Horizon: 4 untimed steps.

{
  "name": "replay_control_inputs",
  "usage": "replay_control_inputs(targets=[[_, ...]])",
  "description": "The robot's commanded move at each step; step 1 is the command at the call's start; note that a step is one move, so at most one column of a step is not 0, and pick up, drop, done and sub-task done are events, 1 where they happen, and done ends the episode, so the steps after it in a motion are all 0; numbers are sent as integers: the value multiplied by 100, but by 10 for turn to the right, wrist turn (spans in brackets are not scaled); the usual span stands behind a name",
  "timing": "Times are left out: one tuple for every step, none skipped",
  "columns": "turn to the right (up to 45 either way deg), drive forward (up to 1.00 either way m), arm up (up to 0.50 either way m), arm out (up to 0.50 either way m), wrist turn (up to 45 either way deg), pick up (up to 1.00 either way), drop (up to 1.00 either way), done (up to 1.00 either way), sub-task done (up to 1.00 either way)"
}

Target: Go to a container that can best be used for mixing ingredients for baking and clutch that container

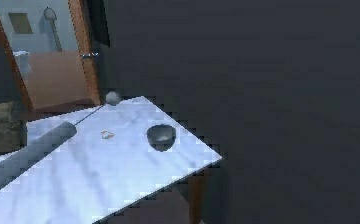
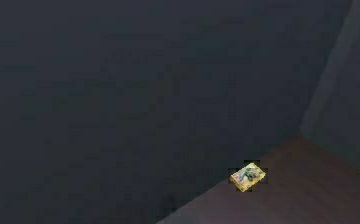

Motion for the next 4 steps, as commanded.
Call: replay_control_inputs(targets=[[0, 40, 0, 0, 0, 0, 0, 0, 0], [-450, 0, 0, 0, 0, 0, 0, 0, 0], [-450, 0, 0, 0, 0, 0, 0, 0, 0], [-90, 0, 0, 0, 0, 0, 0, 0, 0]])
